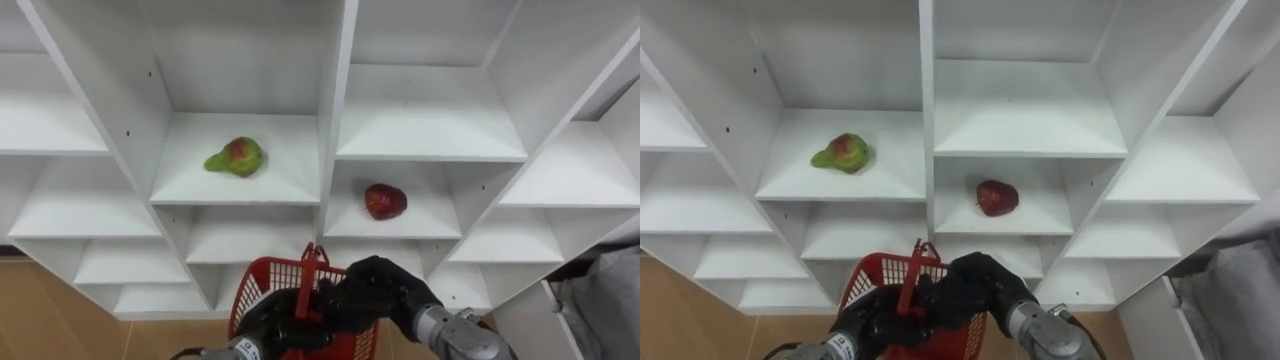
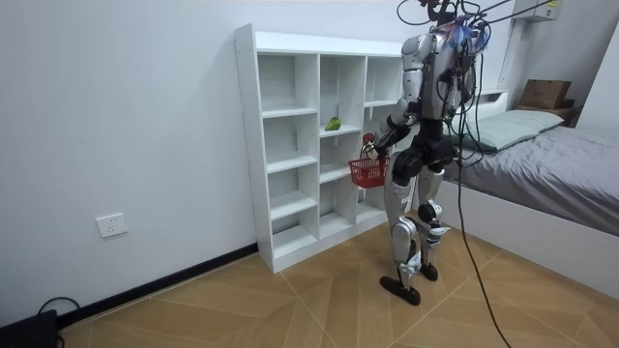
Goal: Collect fruits from the closet
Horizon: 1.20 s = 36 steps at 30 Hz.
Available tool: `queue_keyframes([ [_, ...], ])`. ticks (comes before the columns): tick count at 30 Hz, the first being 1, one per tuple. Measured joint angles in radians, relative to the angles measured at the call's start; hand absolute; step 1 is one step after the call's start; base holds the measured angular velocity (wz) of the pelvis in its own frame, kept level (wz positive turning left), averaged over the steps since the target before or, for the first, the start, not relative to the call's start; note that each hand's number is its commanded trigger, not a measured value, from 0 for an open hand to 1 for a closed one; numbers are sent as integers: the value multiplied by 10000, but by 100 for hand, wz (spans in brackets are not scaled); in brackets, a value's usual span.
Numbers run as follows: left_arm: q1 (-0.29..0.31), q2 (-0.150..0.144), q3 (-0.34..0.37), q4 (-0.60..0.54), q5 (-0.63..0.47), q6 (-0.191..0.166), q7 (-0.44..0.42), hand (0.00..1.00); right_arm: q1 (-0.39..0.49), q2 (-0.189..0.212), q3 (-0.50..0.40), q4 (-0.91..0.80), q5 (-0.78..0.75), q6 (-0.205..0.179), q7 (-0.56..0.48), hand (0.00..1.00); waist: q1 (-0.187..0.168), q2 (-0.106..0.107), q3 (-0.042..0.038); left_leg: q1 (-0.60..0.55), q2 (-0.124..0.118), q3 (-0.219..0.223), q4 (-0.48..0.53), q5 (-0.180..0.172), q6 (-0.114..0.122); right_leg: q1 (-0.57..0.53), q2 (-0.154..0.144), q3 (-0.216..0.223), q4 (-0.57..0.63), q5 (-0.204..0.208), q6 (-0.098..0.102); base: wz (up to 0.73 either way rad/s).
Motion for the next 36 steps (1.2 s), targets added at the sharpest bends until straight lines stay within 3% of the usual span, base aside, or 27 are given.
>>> queue_keyframes([
  [2,-2,0,-1,-3,-3,0,0,100,-128,17,4,174,4,-17,-7,43,-7,-2,1,31,-1,-1,7,0,0,6,-3,0,-1,0,0,0],
  [3,-2,0,-1,-3,-3,0,3,100,-151,25,3,214,4,-17,-9,0,-7,-3,3,39,-1,-1,11,0,0,5,-4,-1,-1,0,0,0],
  [17,-2,35,12,-13,-2,0,26,100,-241,42,4,463,5,-78,-22,0,2,18,71,3,-9,-71,26,1,1,59,2,-33,-138,-2,3,1],
  [36,-2,67,10,-12,10,0,26,100,-248,42,-106,545,-39,-130,-18,0,-24,4,80,7,-15,-69,26,3,0,76,-10,-17,-143,-8,11,0],
])
